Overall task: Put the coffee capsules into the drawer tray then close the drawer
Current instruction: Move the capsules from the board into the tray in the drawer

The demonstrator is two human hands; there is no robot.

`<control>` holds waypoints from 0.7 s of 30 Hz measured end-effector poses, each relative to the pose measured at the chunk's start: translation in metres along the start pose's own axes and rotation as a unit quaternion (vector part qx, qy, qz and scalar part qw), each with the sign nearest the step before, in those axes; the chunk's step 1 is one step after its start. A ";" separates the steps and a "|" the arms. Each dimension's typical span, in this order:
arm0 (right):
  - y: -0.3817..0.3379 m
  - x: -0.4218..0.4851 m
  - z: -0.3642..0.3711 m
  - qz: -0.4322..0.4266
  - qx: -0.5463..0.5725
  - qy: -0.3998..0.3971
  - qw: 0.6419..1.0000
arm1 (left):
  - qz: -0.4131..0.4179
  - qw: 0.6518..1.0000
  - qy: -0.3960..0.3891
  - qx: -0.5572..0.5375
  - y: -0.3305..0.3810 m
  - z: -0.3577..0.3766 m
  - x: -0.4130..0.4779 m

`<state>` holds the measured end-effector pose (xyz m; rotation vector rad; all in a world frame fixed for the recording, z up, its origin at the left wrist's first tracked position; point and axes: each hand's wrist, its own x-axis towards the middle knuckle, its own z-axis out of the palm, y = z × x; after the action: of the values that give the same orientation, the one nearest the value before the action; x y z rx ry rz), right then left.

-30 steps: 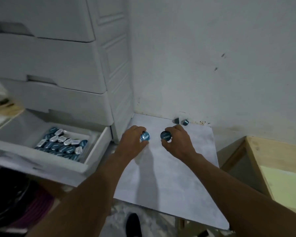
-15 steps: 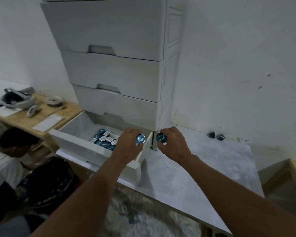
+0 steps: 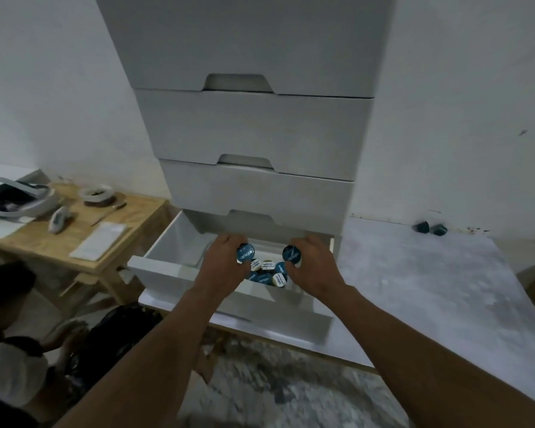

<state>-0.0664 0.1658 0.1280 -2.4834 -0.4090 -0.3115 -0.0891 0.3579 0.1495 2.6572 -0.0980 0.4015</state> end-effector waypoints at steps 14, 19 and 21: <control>-0.002 0.076 0.087 0.031 -0.007 -0.094 0.995 | -0.036 0.995 -0.093 0.018 -0.067 0.024 0.074; 0.005 0.093 0.111 0.065 -0.007 -0.114 0.991 | -0.021 0.990 -0.128 0.059 -0.085 0.039 0.094; 0.007 0.098 0.118 0.073 -0.009 -0.113 0.991 | -0.006 0.990 -0.128 0.064 -0.090 0.045 0.104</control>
<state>0.0417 0.2522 0.0609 -2.5580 -0.3134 0.0274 0.0341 0.4189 0.1040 2.8231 -0.1393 0.0611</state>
